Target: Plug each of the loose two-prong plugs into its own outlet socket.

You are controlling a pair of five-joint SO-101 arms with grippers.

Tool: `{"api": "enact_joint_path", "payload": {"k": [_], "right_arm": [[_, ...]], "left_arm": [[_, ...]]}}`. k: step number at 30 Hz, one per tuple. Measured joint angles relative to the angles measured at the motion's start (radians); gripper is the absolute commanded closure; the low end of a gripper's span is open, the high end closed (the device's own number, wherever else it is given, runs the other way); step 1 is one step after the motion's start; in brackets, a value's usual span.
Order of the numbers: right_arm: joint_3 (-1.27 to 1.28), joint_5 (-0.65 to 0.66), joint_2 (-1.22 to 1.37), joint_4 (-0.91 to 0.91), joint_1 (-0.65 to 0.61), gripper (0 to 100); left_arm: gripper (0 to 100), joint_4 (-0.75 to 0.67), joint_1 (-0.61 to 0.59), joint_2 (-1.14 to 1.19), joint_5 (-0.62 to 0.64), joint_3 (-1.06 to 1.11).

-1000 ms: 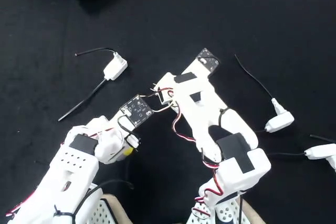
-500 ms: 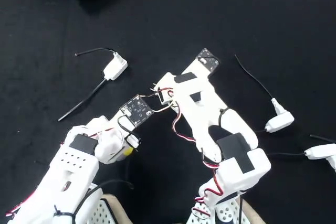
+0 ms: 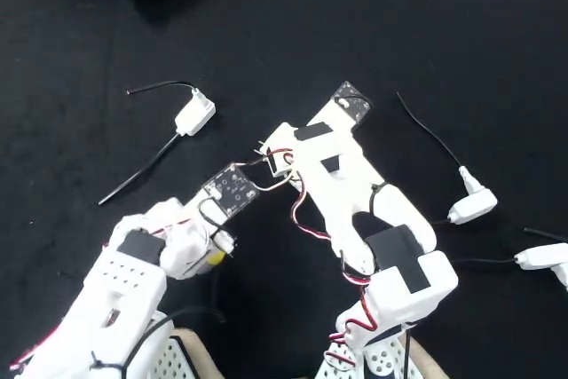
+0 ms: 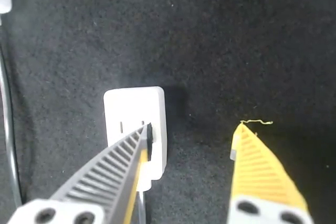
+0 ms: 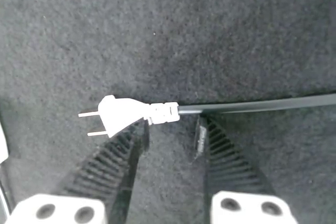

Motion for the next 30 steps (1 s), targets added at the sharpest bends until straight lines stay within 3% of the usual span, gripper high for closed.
{"api": "enact_joint_path", "payload": {"k": [10, 16, 23, 30], "right_arm": [[0.0, 0.0, 0.0, 0.0, 0.0, 83.2], [0.0, 0.0, 0.0, 0.0, 0.0, 83.2], [0.0, 0.058, 0.0, 0.0, 0.002, 83.2], [0.002, 0.075, 0.0, 0.0, 0.009, 83.2]], "left_arm": [[74, -0.054, -0.034, -0.002, 0.0, 0.058], [80, -0.054, -0.034, -0.028, 0.0, 0.069], [80, 0.077, 0.031, -0.311, 0.0, 0.127], [80, 0.244, 0.017, -0.703, -0.005, 0.218]]}}
